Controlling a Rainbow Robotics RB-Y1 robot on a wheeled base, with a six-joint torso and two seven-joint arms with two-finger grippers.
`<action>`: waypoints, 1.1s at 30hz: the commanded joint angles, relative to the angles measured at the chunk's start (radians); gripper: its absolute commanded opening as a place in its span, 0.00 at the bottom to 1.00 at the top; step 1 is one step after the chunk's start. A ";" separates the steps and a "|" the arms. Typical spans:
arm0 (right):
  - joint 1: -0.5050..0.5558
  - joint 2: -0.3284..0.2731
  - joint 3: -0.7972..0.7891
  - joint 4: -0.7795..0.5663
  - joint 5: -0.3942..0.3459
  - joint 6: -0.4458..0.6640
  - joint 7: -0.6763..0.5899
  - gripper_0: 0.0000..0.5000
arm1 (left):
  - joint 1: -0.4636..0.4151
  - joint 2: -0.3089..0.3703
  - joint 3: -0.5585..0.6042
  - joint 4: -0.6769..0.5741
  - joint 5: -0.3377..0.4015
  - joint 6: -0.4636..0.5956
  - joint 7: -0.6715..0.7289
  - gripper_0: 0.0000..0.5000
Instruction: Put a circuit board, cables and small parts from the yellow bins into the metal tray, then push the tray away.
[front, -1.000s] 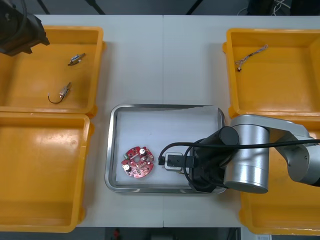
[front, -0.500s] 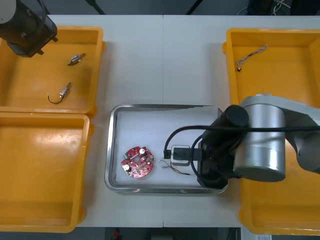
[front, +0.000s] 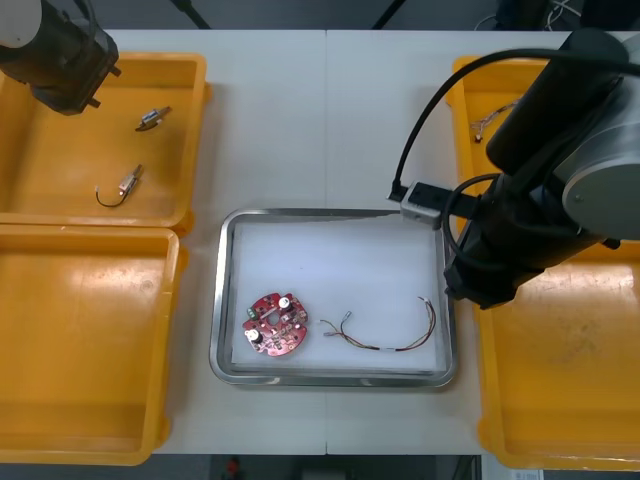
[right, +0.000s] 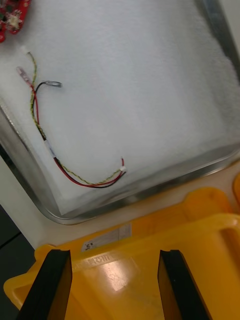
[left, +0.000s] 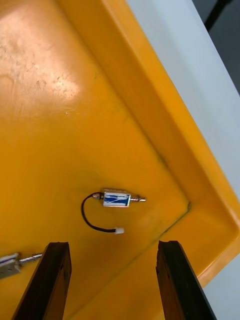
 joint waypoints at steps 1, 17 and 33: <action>-0.030 -0.006 -0.117 0.007 -0.019 0.056 -0.083 1.00 | -0.083 -0.032 -0.001 0.044 0.001 -0.023 0.181 1.00; -0.030 -0.020 -0.321 0.290 0.075 0.046 -0.086 1.00 | -0.149 -0.146 -0.001 0.211 -0.123 -0.023 0.606 1.00; -0.119 -0.005 -0.334 0.591 0.235 -0.078 -0.114 1.00 | -0.192 -0.209 0.001 0.365 -0.162 -0.061 0.758 1.00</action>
